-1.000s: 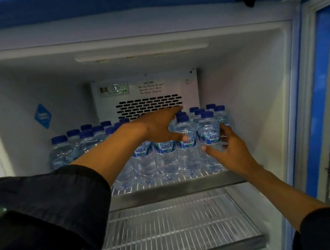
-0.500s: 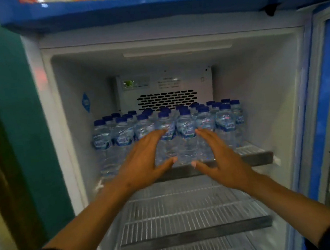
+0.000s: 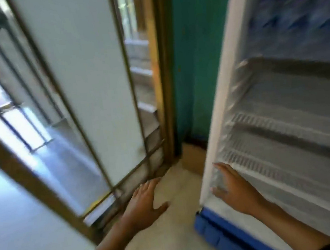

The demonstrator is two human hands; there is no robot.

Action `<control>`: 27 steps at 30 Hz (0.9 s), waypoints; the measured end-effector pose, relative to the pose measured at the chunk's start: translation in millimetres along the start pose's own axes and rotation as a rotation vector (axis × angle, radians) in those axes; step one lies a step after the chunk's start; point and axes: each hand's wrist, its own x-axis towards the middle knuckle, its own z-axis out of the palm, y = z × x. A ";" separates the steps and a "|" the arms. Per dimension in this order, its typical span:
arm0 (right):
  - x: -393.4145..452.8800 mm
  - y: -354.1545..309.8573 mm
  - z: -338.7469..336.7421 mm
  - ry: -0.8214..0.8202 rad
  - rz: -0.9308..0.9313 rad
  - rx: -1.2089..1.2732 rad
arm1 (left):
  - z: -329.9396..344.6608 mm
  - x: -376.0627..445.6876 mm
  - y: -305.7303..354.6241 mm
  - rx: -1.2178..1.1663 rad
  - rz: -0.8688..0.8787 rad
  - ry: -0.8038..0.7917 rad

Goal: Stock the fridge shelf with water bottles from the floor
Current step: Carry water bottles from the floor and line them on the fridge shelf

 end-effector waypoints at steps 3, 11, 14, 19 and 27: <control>-19.3 -25.1 88.7 -0.213 -0.040 -0.019 | 12.4 -114.2 -64.1 -0.022 -0.292 -0.025; -38.5 -131.1 279.3 -0.631 -0.284 -0.132 | 22.0 -338.0 -187.5 -0.189 -0.864 -0.019; -29.2 -169.7 340.1 -0.702 -0.294 -0.156 | 27.9 -381.0 -236.5 -0.233 -1.020 -0.008; -12.4 -201.2 463.5 -0.803 -0.216 -0.143 | 75.8 -422.8 -320.2 -0.308 -1.184 -0.033; -15.7 -121.4 695.9 -0.932 -0.102 -0.123 | 256.3 -442.1 -481.0 -0.506 -1.421 0.088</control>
